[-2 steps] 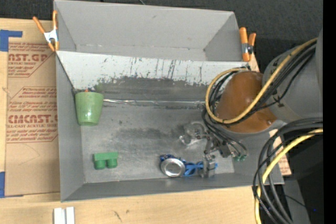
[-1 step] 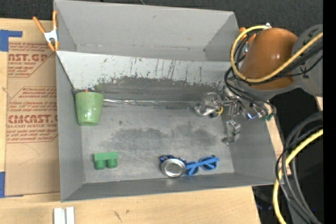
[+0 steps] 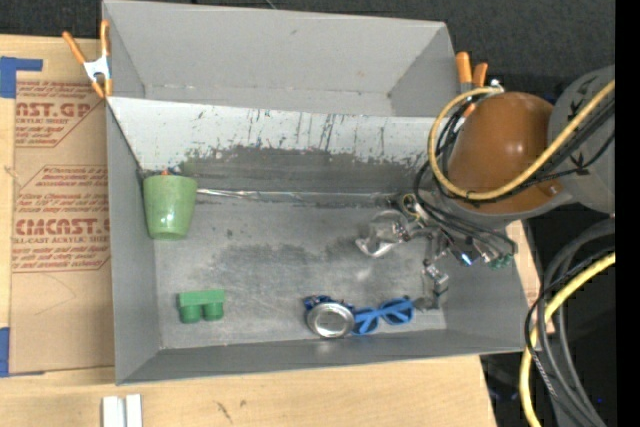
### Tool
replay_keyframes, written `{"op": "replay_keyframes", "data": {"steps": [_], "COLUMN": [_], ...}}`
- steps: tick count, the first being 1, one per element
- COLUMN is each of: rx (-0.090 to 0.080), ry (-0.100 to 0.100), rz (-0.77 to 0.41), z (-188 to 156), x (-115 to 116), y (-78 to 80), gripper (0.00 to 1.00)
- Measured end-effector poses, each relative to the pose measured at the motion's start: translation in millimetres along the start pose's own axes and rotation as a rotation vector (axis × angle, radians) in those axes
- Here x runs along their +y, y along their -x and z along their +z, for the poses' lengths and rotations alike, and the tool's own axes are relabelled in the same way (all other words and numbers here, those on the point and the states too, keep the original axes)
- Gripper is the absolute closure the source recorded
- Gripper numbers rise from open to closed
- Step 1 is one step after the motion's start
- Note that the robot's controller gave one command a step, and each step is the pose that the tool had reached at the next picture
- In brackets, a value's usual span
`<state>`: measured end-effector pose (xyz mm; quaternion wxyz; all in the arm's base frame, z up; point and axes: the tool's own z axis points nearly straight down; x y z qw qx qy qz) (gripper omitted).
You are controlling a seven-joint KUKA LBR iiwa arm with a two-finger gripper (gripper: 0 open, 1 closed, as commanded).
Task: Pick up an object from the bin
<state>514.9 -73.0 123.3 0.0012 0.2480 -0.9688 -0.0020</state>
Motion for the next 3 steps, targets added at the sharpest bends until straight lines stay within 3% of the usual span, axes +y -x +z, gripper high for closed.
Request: {"op": "replay_keyframes", "data": {"steps": [1, 2, 3], "rx": [-0.009, -0.013, -0.012], "ry": [-0.006, -0.008, -0.008], "rz": [-0.060, -0.058, -0.045], "z": [54, 50, -112], "x": [34, 32, 73], "y": [-4.8, -3.0, 54.5], "gripper": [0.00, 1.00, 1.00]}}
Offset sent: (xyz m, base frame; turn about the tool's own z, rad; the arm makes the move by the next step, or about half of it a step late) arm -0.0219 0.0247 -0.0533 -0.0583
